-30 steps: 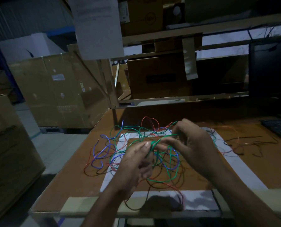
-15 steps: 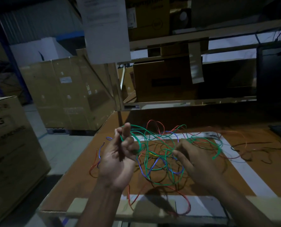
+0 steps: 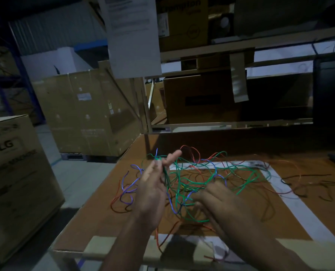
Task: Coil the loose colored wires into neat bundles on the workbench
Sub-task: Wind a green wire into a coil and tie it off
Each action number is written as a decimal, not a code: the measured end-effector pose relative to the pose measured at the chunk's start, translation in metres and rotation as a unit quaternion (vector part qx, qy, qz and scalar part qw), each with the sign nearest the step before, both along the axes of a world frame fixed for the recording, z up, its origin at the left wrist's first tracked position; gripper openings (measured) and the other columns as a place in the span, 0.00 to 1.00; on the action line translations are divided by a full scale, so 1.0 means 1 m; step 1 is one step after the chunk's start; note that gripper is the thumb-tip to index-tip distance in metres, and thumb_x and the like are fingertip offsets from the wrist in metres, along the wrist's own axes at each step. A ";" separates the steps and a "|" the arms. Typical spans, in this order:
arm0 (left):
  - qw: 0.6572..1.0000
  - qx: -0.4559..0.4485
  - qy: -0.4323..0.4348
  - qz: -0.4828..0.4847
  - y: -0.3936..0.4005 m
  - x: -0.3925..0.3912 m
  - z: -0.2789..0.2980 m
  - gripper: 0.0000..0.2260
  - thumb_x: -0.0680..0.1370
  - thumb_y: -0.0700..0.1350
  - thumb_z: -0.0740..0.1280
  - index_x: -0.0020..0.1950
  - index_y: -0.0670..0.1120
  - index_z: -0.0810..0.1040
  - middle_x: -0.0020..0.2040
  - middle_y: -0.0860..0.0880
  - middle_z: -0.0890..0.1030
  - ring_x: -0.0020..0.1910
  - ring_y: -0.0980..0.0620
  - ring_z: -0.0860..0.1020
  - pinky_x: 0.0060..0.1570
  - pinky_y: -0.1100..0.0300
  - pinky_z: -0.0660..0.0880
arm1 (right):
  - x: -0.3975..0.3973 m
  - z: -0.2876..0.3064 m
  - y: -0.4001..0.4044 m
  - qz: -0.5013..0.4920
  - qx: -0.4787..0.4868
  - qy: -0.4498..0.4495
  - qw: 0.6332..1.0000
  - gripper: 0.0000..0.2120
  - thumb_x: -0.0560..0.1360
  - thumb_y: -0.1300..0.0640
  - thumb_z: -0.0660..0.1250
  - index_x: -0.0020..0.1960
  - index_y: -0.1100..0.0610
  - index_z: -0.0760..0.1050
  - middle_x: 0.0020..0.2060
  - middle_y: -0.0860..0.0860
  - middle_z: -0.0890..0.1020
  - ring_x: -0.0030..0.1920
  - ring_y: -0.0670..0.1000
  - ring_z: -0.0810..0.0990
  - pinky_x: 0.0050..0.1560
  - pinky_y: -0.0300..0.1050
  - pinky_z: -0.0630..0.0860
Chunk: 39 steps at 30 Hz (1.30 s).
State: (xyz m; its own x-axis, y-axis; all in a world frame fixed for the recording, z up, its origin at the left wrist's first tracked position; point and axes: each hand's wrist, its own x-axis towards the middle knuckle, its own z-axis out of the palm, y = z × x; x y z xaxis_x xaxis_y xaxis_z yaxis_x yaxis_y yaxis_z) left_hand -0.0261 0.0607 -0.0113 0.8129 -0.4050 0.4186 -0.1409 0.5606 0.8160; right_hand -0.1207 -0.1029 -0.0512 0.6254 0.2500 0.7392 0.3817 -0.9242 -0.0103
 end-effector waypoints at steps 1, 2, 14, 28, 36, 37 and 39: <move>0.998 0.053 -0.022 0.012 -0.002 -0.001 -0.004 0.14 0.87 0.45 0.54 0.54 0.42 0.77 0.67 0.41 0.81 0.74 0.52 0.73 0.75 0.53 0.66 | 0.000 0.005 0.001 0.010 0.038 -0.006 0.999 0.05 0.82 0.51 0.61 0.54 0.50 0.74 0.45 0.44 0.73 0.45 0.47 0.71 0.39 0.43 0.72; 0.993 0.109 -0.048 0.022 -0.004 -0.004 -0.007 0.14 0.87 0.46 0.56 0.55 0.38 0.76 0.65 0.42 0.83 0.71 0.53 0.76 0.72 0.54 0.69 | 0.002 0.009 0.000 0.013 0.065 -0.016 0.998 0.06 0.83 0.50 0.59 0.53 0.50 0.73 0.45 0.43 0.72 0.45 0.46 0.70 0.40 0.43 0.73; 0.988 0.122 -0.009 -0.097 -0.005 -0.022 -0.006 0.14 0.84 0.49 0.60 0.50 0.41 0.80 0.29 0.53 0.62 0.23 0.59 0.60 0.26 0.65 0.67 | 0.009 0.054 -0.033 -0.034 0.169 -0.025 0.985 0.17 0.78 0.36 0.60 0.50 0.50 0.72 0.42 0.44 0.74 0.38 0.45 0.73 0.34 0.47 0.74; 0.932 -0.221 0.177 -0.226 0.024 -0.002 0.013 0.10 0.89 0.47 0.51 0.59 0.46 0.71 0.61 0.45 0.84 0.41 0.57 0.83 0.42 0.65 0.80 | 0.005 0.006 -0.053 -0.097 0.148 0.053 0.983 0.05 0.79 0.54 0.64 0.55 0.50 0.75 0.44 0.43 0.79 0.41 0.45 0.79 0.38 0.52 0.79; 0.994 -0.091 0.044 -0.046 -0.003 -0.003 0.013 0.15 0.88 0.44 0.49 0.49 0.46 0.72 0.67 0.37 0.81 0.72 0.46 0.75 0.77 0.48 0.62 | -0.005 0.002 -0.018 0.013 0.029 0.160 0.987 0.07 0.78 0.44 0.61 0.54 0.42 0.75 0.46 0.38 0.79 0.42 0.39 0.77 0.37 0.37 0.75; 0.999 -0.042 0.007 -0.020 -0.004 -0.001 0.008 0.15 0.88 0.43 0.48 0.50 0.44 0.72 0.65 0.37 0.82 0.73 0.47 0.75 0.76 0.49 0.63 | -0.008 0.006 -0.016 0.026 0.050 0.154 0.986 0.08 0.79 0.43 0.60 0.55 0.41 0.74 0.46 0.37 0.77 0.43 0.38 0.76 0.38 0.33 0.73; 0.996 0.053 -0.067 0.014 -0.010 -0.002 0.001 0.15 0.89 0.44 0.48 0.52 0.41 0.72 0.61 0.39 0.84 0.71 0.48 0.76 0.73 0.49 0.66 | -0.011 0.013 -0.012 0.046 0.088 0.124 0.987 0.09 0.80 0.42 0.59 0.57 0.41 0.74 0.47 0.36 0.75 0.44 0.38 0.76 0.38 0.36 0.75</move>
